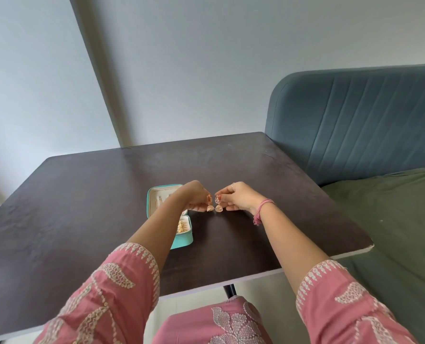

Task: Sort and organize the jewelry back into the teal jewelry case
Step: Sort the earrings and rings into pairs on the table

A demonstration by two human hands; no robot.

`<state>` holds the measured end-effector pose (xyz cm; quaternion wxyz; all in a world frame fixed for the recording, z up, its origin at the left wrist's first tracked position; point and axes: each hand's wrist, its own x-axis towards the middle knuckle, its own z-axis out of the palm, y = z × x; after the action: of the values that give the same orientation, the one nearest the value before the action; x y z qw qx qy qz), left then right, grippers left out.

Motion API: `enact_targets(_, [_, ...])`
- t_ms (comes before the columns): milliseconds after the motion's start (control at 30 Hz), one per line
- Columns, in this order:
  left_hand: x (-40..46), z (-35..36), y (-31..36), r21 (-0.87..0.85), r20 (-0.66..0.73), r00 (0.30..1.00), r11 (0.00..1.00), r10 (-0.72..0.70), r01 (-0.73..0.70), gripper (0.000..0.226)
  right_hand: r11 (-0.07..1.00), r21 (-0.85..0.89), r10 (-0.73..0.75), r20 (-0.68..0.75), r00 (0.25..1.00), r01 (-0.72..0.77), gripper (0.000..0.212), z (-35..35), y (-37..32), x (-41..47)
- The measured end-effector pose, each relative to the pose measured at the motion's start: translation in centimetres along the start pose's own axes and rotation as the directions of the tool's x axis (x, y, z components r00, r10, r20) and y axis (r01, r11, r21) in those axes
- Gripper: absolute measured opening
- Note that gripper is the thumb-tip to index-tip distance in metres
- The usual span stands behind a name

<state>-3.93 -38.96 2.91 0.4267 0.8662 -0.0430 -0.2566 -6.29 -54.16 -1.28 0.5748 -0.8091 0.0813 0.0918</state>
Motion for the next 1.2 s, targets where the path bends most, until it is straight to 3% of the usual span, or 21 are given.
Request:
enact_targets(300, [0.8,0.4,0.3,0.148,0.001,0.999,0.988,-0.051,0.051,0.015,0.988,-0.144,0.043,-0.040,0.998,-0.048,0.015,0.5,-0.4,0.5])
enact_targets(533, [0.7,0.4,0.9,0.274,-0.020,0.999,0.961,-0.036,0.040,0.020,0.993,-0.111,0.038,-0.044,0.998,-0.042,0.012,0.2,-0.3,0.3])
enact_targets(800, [0.3,-0.4,2.5,0.367,-0.107,0.983,0.925,0.150,-0.101,0.023,0.989,-0.106,-0.113,-0.131,0.985,0.099,0.017,-3.2,-1.2,-1.9])
enact_targets(1200, [-2.4,6.6,3.8,0.329,0.029,0.958,0.902,0.284,-0.278,0.021,0.976,-0.073,-0.215,-0.421,0.881,0.203,0.014,-7.2,3.4,-8.1])
